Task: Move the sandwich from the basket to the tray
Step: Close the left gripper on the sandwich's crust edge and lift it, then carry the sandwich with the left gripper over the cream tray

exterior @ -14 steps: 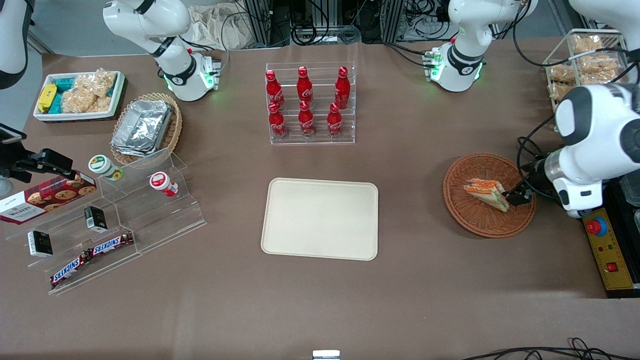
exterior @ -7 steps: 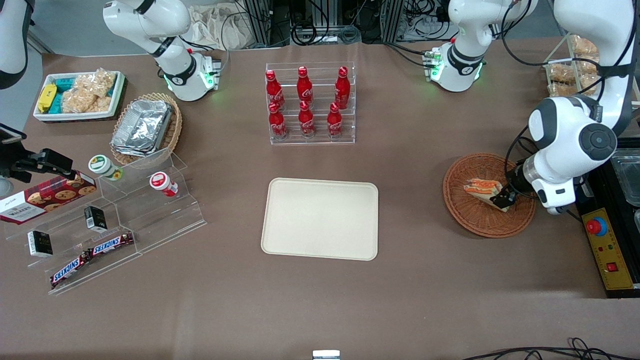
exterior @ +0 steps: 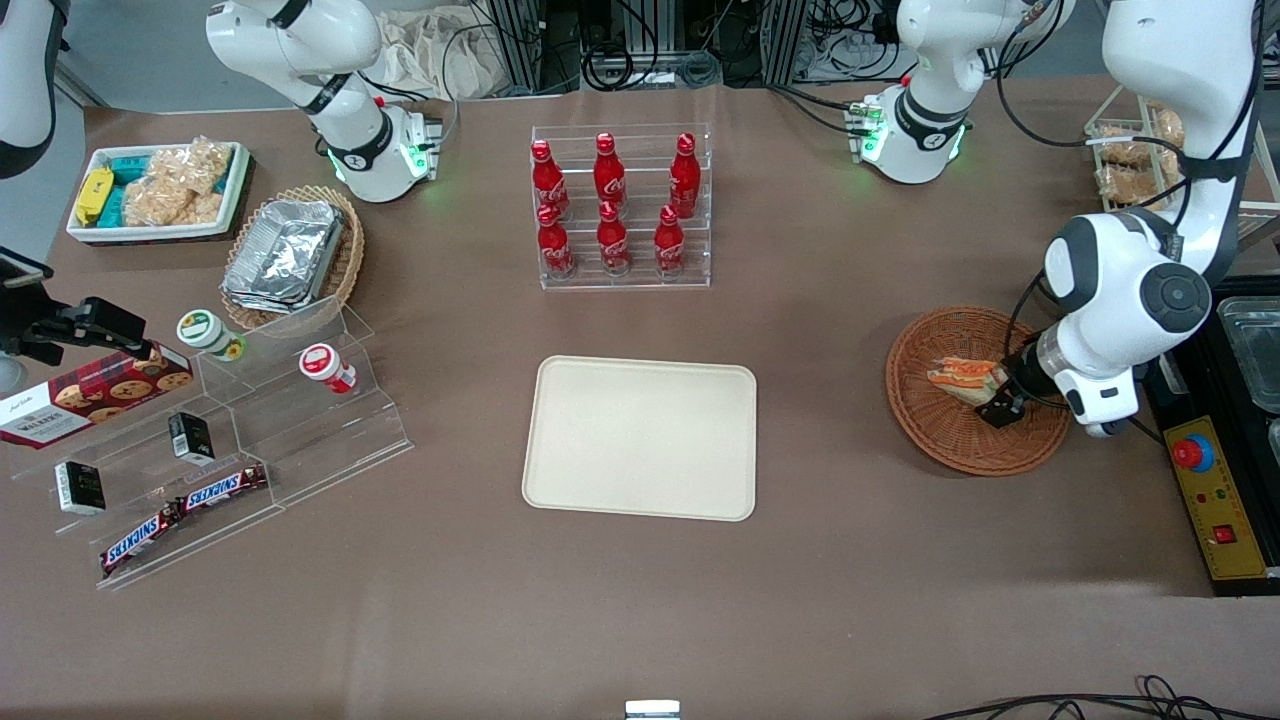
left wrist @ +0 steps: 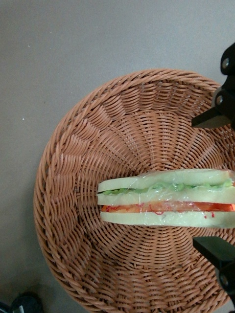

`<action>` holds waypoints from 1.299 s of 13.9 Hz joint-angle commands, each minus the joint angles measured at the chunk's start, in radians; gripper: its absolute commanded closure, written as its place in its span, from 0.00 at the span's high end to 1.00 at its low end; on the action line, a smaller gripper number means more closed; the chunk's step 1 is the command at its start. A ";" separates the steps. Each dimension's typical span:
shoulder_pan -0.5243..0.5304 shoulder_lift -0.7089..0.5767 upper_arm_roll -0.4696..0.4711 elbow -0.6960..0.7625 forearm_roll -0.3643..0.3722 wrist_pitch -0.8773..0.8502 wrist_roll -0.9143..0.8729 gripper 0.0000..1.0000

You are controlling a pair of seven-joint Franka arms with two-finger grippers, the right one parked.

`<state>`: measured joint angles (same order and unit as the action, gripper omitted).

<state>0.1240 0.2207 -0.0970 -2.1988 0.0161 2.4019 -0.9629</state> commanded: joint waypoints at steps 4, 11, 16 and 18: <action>0.008 0.009 -0.007 -0.038 0.002 0.069 -0.020 0.99; 0.003 0.031 -0.009 -0.036 0.008 0.072 -0.045 0.30; 0.003 0.008 -0.009 -0.029 0.008 0.005 0.018 0.00; 0.003 -0.032 -0.012 0.010 0.007 -0.076 0.045 0.00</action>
<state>0.1231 0.2441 -0.1018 -2.2149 0.0169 2.4105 -0.9477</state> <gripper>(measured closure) 0.683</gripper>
